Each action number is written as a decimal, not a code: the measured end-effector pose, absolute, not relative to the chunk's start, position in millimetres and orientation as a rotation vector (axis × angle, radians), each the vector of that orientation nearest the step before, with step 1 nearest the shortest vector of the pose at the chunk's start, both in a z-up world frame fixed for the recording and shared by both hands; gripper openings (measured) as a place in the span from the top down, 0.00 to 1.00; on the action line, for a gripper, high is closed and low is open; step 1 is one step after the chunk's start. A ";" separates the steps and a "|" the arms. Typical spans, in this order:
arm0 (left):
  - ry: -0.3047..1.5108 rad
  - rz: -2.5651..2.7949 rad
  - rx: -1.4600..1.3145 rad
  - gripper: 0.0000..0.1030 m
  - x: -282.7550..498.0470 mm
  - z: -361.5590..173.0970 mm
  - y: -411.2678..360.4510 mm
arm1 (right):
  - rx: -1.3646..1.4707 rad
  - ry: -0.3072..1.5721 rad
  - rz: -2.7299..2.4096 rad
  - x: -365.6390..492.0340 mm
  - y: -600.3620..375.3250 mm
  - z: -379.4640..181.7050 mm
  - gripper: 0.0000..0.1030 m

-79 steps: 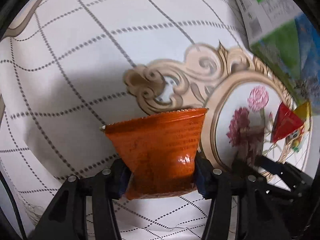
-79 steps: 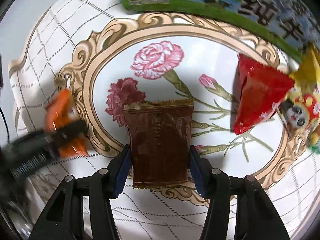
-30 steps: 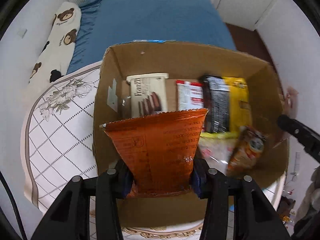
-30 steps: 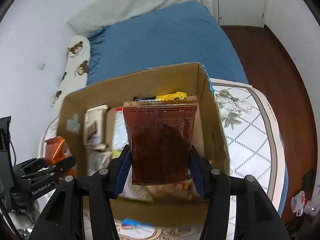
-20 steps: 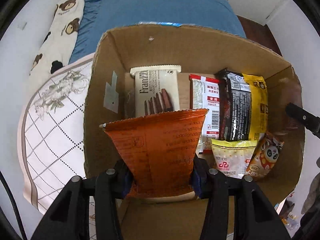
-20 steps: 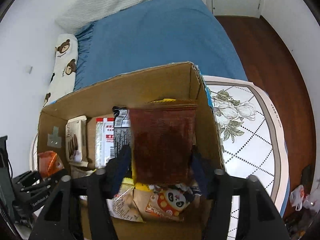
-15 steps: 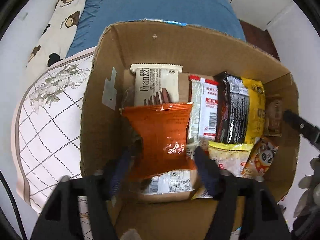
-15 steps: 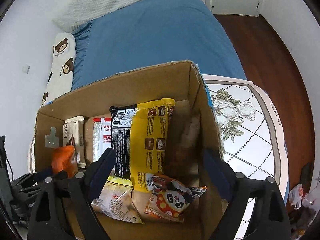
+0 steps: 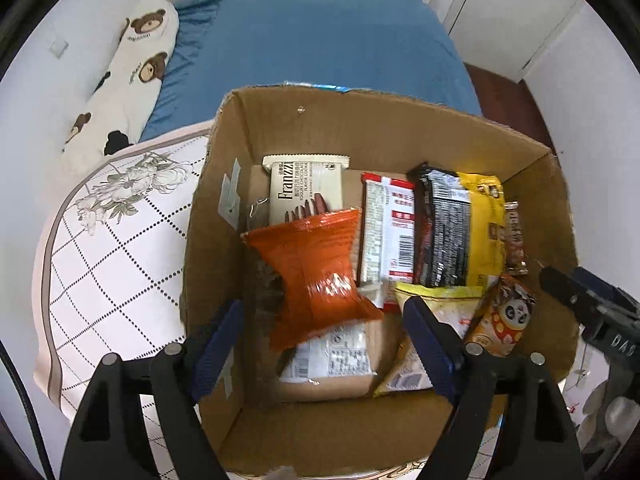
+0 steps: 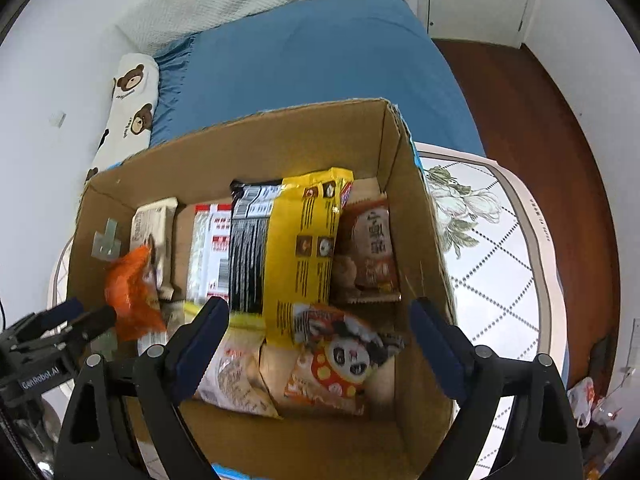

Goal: Organize snacks
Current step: 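Lift both tools out of the box back toward the snack pile, then grasp the red candy pack with the left tool while the right tool grasps the colorful candy bag, then carry the red pack and candy bag into the box and open both tools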

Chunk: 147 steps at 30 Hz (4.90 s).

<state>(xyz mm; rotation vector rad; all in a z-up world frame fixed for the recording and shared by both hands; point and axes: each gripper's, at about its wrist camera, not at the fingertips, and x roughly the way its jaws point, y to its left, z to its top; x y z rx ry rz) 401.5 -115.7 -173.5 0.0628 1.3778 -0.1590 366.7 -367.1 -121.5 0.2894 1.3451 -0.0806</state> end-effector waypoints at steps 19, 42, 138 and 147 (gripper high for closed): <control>1.108 -0.186 0.078 0.21 283.1 -98.4 -116.1 | 0.170 1.128 -0.051 250.8 -326.2 -32.2 0.09; 1.348 -0.223 0.217 0.21 207.4 -208.8 -144.2 | 0.419 1.304 -0.095 153.1 -372.5 -118.1 0.38; 1.512 -0.199 0.070 0.21 488.1 -194.4 -155.6 | 0.260 1.433 -0.044 426.0 -350.9 -143.5 0.08; 1.387 -0.218 0.066 0.21 448.8 -160.1 -156.4 | 0.248 1.368 -0.048 396.6 -364.0 -107.9 0.08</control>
